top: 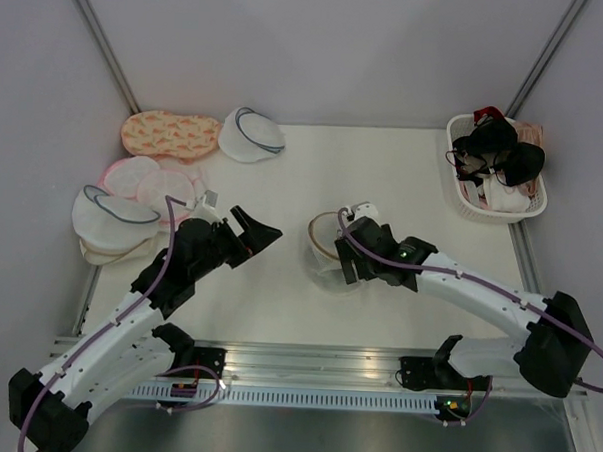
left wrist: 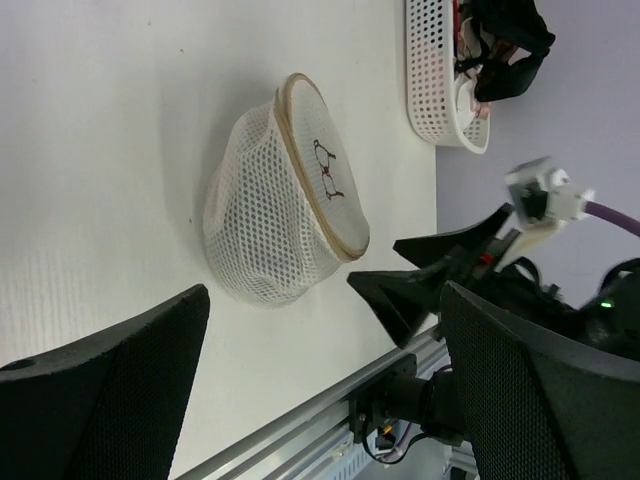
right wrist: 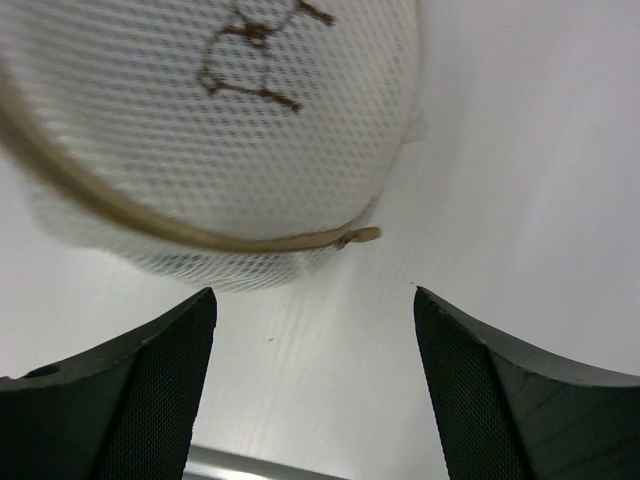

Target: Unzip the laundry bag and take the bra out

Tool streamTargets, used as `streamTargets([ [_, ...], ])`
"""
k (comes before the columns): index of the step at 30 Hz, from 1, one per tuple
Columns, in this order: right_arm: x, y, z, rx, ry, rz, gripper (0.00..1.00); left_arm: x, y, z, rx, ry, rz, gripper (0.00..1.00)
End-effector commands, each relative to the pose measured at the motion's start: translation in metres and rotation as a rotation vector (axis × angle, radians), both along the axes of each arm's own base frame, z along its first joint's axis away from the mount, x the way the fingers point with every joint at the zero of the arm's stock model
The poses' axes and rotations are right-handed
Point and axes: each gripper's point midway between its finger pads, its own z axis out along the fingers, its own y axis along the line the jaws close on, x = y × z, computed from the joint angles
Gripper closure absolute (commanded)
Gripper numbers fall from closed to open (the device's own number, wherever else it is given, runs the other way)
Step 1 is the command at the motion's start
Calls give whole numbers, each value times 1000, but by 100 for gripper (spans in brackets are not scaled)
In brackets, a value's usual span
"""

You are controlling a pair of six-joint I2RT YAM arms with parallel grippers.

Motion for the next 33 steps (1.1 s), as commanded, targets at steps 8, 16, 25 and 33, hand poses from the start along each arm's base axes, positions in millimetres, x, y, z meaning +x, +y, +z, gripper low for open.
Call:
streamTargets([
  [8, 6, 51, 68, 268, -108, 164, 26, -11, 16, -25, 69, 49, 29, 1],
  [16, 51, 80, 58, 213, -165, 116, 27, -16, 16, -24, 57, 51, 18, 1],
  [25, 71, 115, 48, 257, -167, 147, 27, -23, 21, -26, 53, 56, 25, 1],
  [33, 76, 126, 58, 312, -195, 150, 28, -25, 23, -26, 57, 53, 28, 1],
])
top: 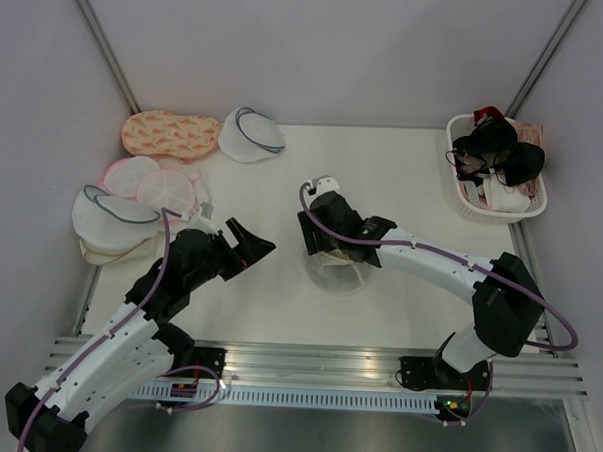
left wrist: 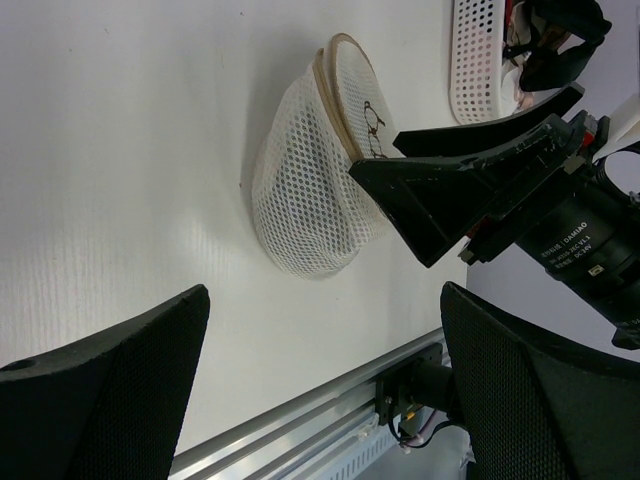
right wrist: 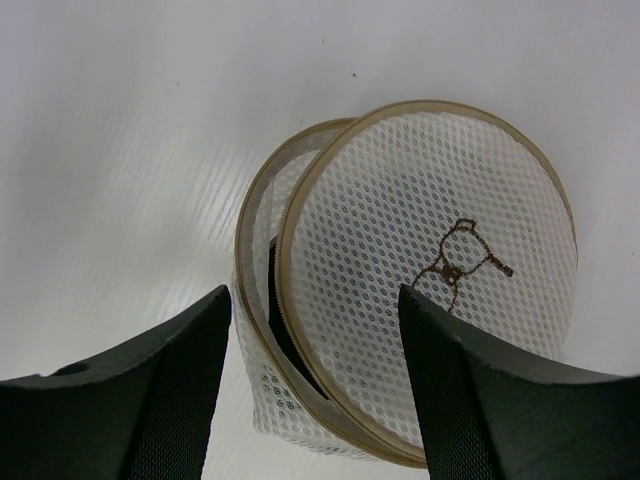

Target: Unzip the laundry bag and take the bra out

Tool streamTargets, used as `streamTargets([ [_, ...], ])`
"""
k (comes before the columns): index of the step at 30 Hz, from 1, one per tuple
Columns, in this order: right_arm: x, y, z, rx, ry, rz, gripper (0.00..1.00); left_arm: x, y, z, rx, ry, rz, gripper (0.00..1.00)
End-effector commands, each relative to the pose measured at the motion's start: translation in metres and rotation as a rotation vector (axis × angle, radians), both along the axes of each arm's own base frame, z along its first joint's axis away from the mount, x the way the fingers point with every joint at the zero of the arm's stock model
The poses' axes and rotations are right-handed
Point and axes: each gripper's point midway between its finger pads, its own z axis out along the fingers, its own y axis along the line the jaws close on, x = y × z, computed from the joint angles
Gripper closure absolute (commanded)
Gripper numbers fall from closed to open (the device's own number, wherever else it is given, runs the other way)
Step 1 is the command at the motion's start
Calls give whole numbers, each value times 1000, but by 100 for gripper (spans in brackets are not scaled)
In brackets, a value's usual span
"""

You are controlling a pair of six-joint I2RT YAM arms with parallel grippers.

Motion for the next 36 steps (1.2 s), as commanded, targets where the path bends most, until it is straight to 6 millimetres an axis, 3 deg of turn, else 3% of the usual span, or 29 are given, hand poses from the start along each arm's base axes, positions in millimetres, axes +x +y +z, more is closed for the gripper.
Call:
streamTargets([
  [1, 15, 15, 38, 101, -93, -5, 28, -2, 3, -1, 8, -4, 1, 1],
  [7, 38, 2, 52, 158, -136, -115, 28, -3, 3, -2, 8, -1, -2, 1],
  [12, 57, -13, 36, 149, -102, -215, 29, -4, 4, -2, 12, -1, 0, 1],
  [15, 60, -8, 20, 137, -68, -191, 29, -5, 5, 0, 14, -7, 1, 1],
  [20, 43, 23, 6, 196, 23, -27, 29, -4, 7, -1, 21, -6, 10, 1],
  [26, 27, 35, 4, 177, 43, 74, 29, -3, 6, -4, 27, 3, 7, 1],
  [33, 26, 16, -22, -50, 57, -1, 35, -2, 5, -6, 31, 12, 5, 1],
  [36, 24, 6, -26, -137, 35, -53, 49, -2, 5, -6, 33, 11, 3, 1],
])
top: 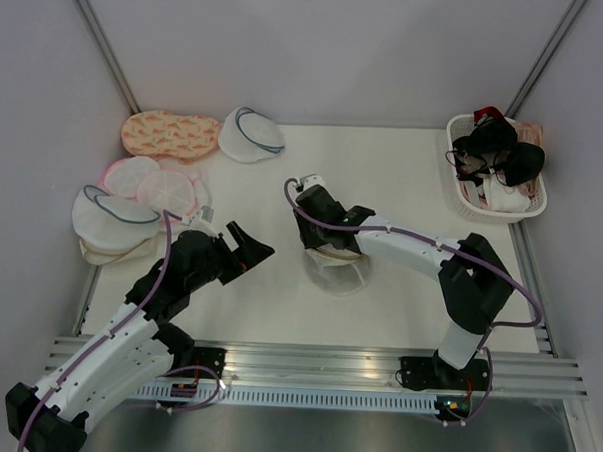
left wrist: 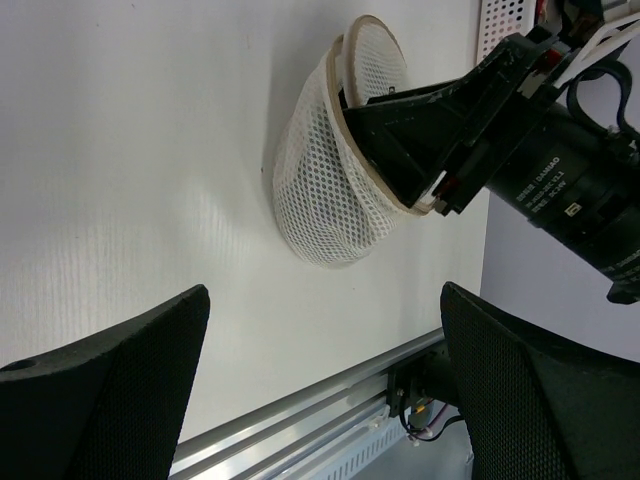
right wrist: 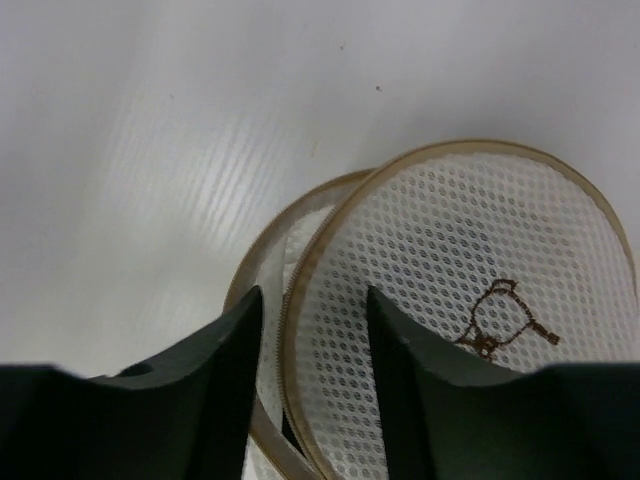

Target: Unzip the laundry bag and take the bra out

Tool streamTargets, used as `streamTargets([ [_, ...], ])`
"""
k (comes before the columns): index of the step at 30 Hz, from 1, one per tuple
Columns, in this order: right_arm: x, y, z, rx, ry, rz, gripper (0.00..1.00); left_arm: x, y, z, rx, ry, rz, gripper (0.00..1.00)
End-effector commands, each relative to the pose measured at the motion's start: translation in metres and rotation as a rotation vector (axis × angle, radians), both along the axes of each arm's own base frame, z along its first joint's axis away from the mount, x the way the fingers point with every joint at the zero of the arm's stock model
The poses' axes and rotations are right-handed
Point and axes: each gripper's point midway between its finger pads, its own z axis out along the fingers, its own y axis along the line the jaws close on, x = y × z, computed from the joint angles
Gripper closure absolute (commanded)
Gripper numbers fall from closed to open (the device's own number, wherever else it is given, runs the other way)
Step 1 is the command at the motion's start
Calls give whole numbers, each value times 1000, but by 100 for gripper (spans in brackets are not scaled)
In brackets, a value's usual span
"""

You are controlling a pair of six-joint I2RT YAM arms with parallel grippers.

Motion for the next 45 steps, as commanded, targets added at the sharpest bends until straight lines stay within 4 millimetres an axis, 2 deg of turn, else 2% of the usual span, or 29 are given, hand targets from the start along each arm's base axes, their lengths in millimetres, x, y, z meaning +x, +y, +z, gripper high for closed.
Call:
streamTargets([
  [1, 1, -20, -1, -144, -40, -76, 55, 4, 1, 5, 8, -31, 3, 1],
  [2, -1, -23, 0, -160, -43, -85, 71, 4, 1, 5, 8, -29, 2, 1],
  [4, 3, -32, 7, -181, -77, -134, 87, 4, 1, 6, 6, -31, 2, 1],
  [5, 3, -37, 10, -197, -86, -148, 100, 4, 1, 5, 9, -29, 3, 1],
  [10, 6, -70, 52, -172, -202, -319, 100, 4, 1, 3, 7, -28, 6, 1],
  [13, 4, -101, 81, -145, -291, -477, 100, 5, -1, 4, 3, -37, -5, 1],
  [15, -2, -130, 97, -176, -349, -577, 100, 8, -8, 9, -15, -60, -35, 1],
  [16, -5, -137, 100, -147, -359, -643, 100, 8, -11, 11, -21, -71, -49, 1],
  [17, -11, -158, 103, -215, -386, -693, 100, 11, -17, 20, -43, -101, -75, 1],
  [19, -19, -174, 106, -238, -391, -750, 89, 15, -23, 19, -26, -111, -107, 1],
  [20, -29, -186, 102, -264, -372, -798, 74, 20, -27, 27, -30, -136, -114, 1],
  [22, -40, -198, 100, -289, -350, -839, 60, 30, -32, 20, 15, -121, -135, 1],
  [23, -50, -206, 97, -286, -336, -876, 48, 36, -36, 31, 15, -150, -148, 1],
  [25, -60, -210, 99, -264, -349, -906, 34, 48, -44, 20, 68, -123, -178, 1],
  [26, -71, -209, 104, -228, -362, -909, 25, 56, -50, 30, 76, -142, -194, 1],
  [27, -75, -208, 107, -199, -373, -912, 24, 63, -53, 30, 104, -161, -214, 1],
  [28, -77, -207, 114, -175, -396, -904, 24, 71, -57, 17, 137, -126, -223, 1],
  [29, -84, -201, 122, -129, -406, -877, 24, 80, -62, 27, 142, -146, -230, 1],
  [31, -89, -196, 132, -49, -415, -855, 26, 96, -73, 29, 170, -164, -263, 1],
  [34, -94, -190, 134, -5, -403, -811, 32, 113, -83, 31, 206, -210, -297, 1],
  [35, -96, -192, 138, 21, -402, -807, 32, 124, -88, 28, 223, -206, -303, 1],
  [37, -98, -193, 138, 31, -400, -802, 33, 131, -93, 18, 270, -191, -349, 2],
  [38, -99, -195, 137, 51, -398, -802, 34, 139, -98, 22, 283, -189, -359, 3],
  [39, -99, -195, 136, 53, -398, -798, 34, 145, -101, 1, 327, -143, -389, 3],
  [40, -100, -195, 135, 52, -396, -792, 34, 146, -105, -10, 341, -111, -426, 4],
  [41, -100, -194, 133, 60, -392, -790, 33, 149, -109, -10, 354, -88, -456, 5],
  [42, -100, -193, 132, 65, -388, -786, 34, 150, -113, -38, 390, -35, -509, 7],
  [44, -99, -191, 130, 67, -390, -772, 33, 147, -123, -46, 388, 2, -590, 11],
  [45, -99, -189, 128, 67, -384, -765, 33, 145, -126, -63, 414, 26, -626, 12],
])
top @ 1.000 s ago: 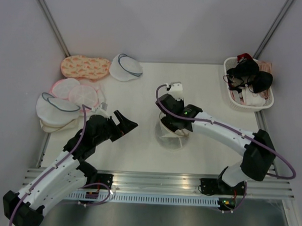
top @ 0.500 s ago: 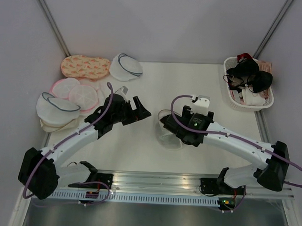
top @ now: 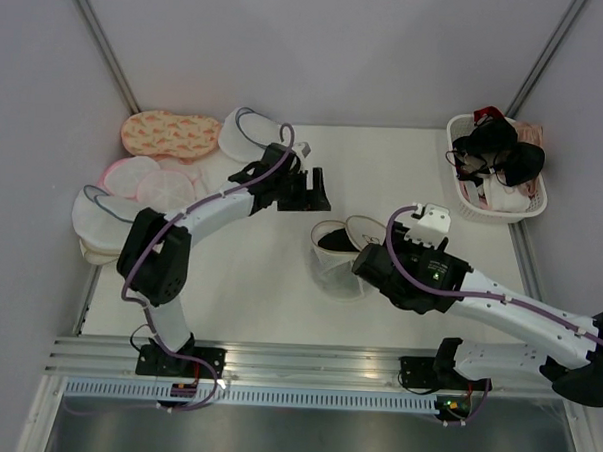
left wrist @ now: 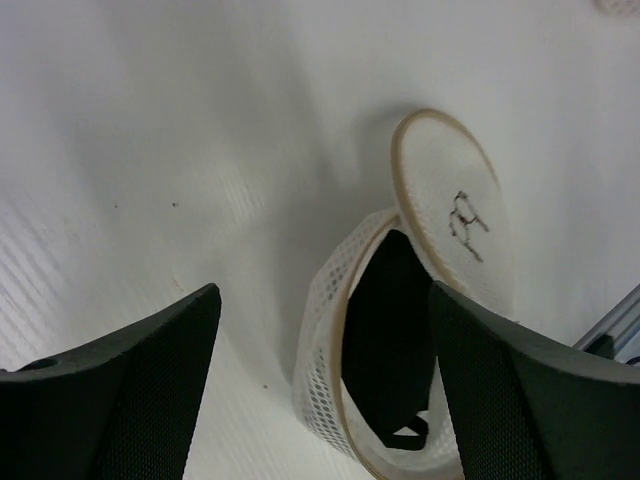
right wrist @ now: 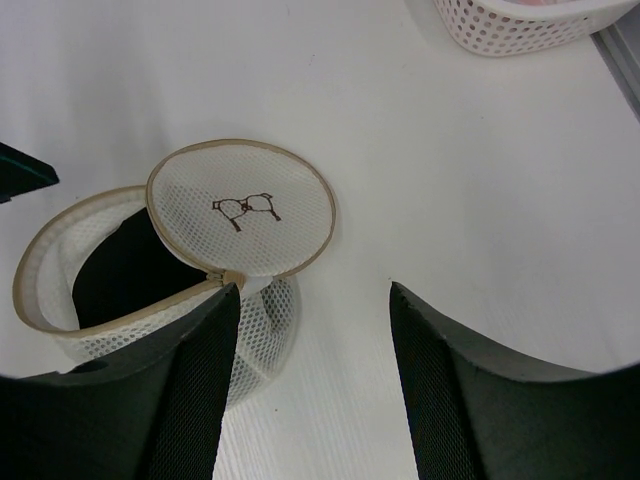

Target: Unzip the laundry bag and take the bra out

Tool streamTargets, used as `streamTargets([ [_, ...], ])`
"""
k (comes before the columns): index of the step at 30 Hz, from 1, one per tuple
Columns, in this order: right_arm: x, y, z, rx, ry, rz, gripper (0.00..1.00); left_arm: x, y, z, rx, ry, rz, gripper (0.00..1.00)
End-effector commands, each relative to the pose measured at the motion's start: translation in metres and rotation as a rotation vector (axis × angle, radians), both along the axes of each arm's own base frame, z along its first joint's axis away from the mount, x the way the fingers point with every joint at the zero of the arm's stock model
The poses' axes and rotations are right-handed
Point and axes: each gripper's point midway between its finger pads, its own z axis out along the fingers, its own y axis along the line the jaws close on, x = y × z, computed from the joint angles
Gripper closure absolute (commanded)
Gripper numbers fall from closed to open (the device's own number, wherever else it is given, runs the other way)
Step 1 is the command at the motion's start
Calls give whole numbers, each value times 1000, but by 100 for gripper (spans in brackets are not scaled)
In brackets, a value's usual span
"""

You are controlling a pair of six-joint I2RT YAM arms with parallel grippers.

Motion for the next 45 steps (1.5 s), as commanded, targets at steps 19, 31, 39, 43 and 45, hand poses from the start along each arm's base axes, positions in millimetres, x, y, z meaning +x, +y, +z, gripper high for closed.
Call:
streamTargets([
  [19, 3, 12, 0, 49, -28, 54, 40, -55, -27, -42, 63, 128, -449, 98],
  [31, 14, 42, -4, 51, -45, 167, 44, -31, 5, 83, 8, -158, -97, 98],
  [39, 26, 104, 2, 150, -80, 388, 44, -67, 19, 130, -133, -233, -74, 98],
  [43, 28, 147, 0, 195, -74, 544, 42, -85, 24, 98, -143, -170, -55, 98],
  [45, 27, 171, -2, 249, -81, 628, 38, -94, 32, 70, -127, -128, -32, 98],
])
